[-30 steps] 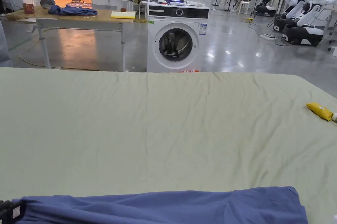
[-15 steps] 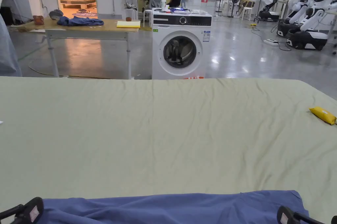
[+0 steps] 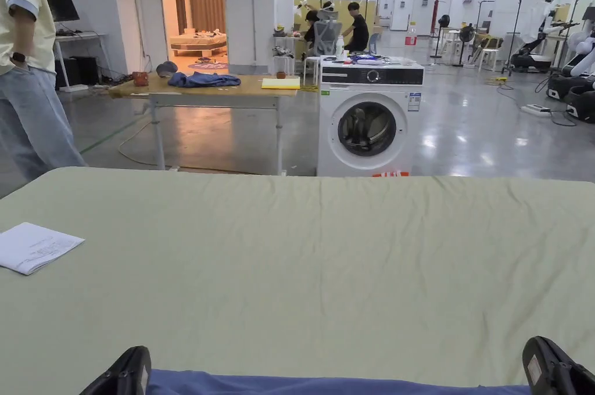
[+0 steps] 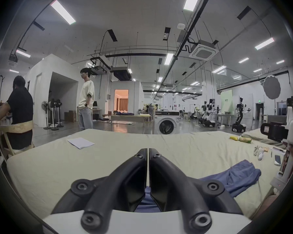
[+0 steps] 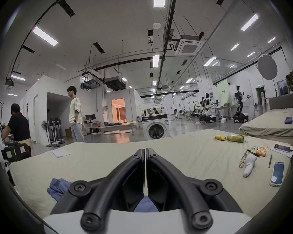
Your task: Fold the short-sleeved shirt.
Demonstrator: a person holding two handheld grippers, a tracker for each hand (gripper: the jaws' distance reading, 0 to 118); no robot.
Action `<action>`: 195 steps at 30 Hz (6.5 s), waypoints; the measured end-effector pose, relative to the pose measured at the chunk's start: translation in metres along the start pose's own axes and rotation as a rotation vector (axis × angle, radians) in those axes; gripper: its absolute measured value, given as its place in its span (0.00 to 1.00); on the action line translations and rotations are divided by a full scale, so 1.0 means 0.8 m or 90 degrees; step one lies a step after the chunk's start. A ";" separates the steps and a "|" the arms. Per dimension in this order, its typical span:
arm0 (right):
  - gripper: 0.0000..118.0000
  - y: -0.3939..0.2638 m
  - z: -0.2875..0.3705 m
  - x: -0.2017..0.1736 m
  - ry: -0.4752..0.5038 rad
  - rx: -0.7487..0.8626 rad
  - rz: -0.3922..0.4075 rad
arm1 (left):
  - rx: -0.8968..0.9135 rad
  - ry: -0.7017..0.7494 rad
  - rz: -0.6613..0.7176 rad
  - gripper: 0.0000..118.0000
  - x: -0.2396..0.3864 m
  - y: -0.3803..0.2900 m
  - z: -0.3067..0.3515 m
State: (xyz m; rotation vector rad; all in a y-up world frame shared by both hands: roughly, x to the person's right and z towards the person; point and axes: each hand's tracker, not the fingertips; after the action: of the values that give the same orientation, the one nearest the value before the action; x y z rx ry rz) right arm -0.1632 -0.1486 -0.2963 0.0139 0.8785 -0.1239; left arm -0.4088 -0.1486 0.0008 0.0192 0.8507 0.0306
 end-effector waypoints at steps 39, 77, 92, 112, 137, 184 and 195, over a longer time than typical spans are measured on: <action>0.00 -0.007 -0.035 -0.021 0.102 -0.200 0.054 | -0.608 -0.285 0.448 0.01 -0.198 -0.168 -0.287; 0.00 0.005 0.029 0.050 0.092 -0.172 -0.058 | -0.560 -0.231 0.154 0.00 0.004 -0.047 -0.184; 0.00 -0.002 0.033 0.052 0.085 -0.194 -0.039 | -0.654 -0.367 0.086 0.00 0.162 -0.135 -0.209; 0.00 0.010 0.012 0.021 0.129 -0.196 -0.014 | -0.580 -0.295 0.484 0.92 -0.189 -0.096 -0.148; 0.00 0.025 0.003 0.001 0.111 -0.227 -0.014 | -0.691 -0.423 0.596 0.04 -0.108 -0.230 -0.245; 0.00 0.013 0.033 0.029 0.126 -0.244 -0.045 | -0.541 -0.322 0.064 0.01 0.082 -0.046 -0.169; 0.00 0.012 0.042 0.042 0.112 -0.263 -0.038 | -0.706 -0.356 0.305 0.01 0.148 -0.172 -0.226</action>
State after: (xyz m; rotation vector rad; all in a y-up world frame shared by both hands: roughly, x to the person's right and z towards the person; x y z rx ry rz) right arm -0.1151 -0.1446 -0.3010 -0.3916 1.0679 0.0057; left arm -0.4640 -0.2815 -0.2113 -0.7771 0.1674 0.9003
